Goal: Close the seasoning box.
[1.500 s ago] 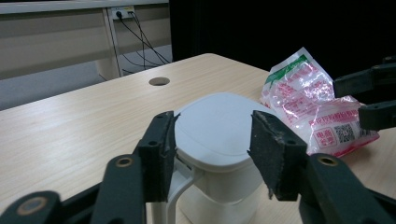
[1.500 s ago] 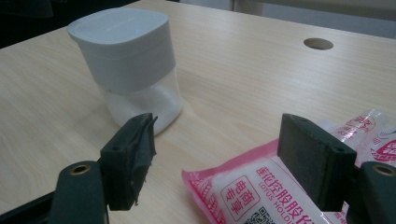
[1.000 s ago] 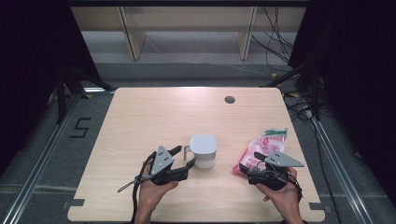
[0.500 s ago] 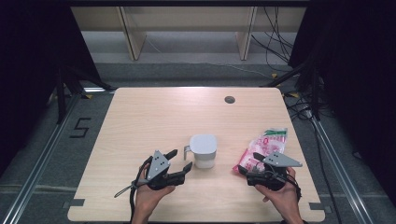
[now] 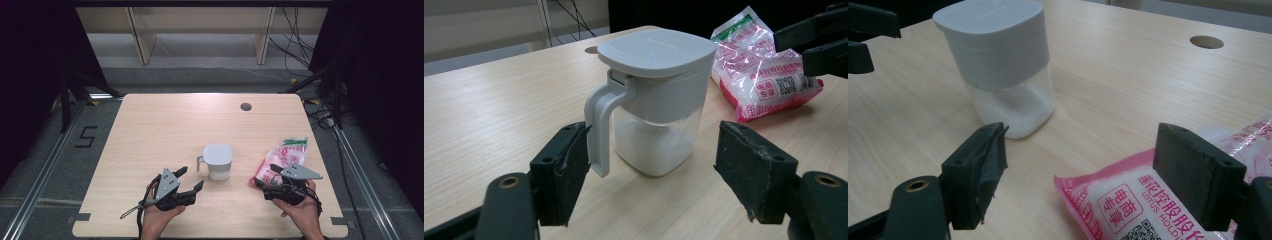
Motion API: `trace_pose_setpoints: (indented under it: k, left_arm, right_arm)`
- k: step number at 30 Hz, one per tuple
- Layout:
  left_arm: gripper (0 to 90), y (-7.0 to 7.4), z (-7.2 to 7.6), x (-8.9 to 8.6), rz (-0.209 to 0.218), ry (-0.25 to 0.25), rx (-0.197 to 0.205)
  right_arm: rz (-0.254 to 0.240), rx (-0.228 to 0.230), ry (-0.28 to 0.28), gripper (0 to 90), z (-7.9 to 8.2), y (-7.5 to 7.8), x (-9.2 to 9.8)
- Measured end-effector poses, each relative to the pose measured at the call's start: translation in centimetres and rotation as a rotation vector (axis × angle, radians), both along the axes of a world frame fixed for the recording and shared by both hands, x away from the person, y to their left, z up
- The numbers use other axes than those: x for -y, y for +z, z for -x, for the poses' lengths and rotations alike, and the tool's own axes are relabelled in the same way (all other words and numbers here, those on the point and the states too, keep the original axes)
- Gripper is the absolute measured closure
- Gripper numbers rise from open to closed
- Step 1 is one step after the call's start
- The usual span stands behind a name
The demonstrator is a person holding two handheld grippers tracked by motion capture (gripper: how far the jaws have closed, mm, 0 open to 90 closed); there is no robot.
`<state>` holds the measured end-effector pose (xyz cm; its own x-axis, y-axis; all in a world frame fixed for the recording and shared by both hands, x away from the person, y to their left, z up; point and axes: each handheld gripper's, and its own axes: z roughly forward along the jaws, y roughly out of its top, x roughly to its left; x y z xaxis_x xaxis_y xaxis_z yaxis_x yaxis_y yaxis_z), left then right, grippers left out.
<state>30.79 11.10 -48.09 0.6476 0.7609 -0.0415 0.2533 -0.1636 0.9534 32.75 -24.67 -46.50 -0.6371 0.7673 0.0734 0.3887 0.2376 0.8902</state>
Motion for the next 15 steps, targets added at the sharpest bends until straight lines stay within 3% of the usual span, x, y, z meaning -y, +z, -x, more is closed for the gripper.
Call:
trace_pose_setpoints:
  k: [3,12,15]
  left_arm:
    - [28.8,-0.2,0.2,0.0,-0.009,0.005,-0.003]
    - [28.3,-1.1,1.0,0.0,-0.008,0.010,-0.018]
    - [28.2,-1.3,1.3,0.0,-0.012,0.009,-0.023]
  right_arm:
    - [0.026,0.006,-0.009,22.4,0.0,0.0,0.1]
    - [0.012,0.007,0.007,22.4,0.2,0.1,-0.1]
    - [0.022,-0.013,0.001,22.3,0.4,0.1,-0.1]
